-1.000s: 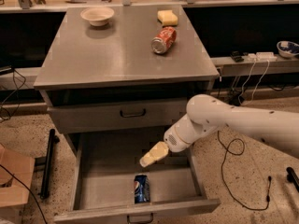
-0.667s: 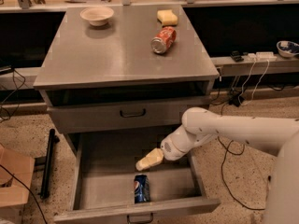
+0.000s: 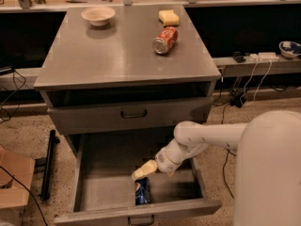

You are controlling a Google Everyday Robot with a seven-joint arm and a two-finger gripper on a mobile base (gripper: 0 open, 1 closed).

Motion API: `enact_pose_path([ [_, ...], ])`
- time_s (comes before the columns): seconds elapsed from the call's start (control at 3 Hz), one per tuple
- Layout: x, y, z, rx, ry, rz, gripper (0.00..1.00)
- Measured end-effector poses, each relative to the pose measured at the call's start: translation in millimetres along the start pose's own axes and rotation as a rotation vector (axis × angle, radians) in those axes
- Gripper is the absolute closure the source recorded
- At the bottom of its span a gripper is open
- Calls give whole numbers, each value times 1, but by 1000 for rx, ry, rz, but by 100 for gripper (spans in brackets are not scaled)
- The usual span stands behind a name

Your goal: Pick pepsi can from middle drawer and place on counter

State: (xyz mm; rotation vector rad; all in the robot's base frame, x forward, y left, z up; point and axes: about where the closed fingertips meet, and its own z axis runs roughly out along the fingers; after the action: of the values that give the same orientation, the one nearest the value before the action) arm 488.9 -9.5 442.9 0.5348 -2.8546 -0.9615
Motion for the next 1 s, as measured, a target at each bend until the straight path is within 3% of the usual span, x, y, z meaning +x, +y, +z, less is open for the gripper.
enact_pose_path([
  [0.33, 9, -10, 31, -10, 62, 63, 0],
  [0.67, 18, -9, 74, -12, 155, 121, 11],
  [1.0, 18, -6, 72, -11, 158, 123, 34],
])
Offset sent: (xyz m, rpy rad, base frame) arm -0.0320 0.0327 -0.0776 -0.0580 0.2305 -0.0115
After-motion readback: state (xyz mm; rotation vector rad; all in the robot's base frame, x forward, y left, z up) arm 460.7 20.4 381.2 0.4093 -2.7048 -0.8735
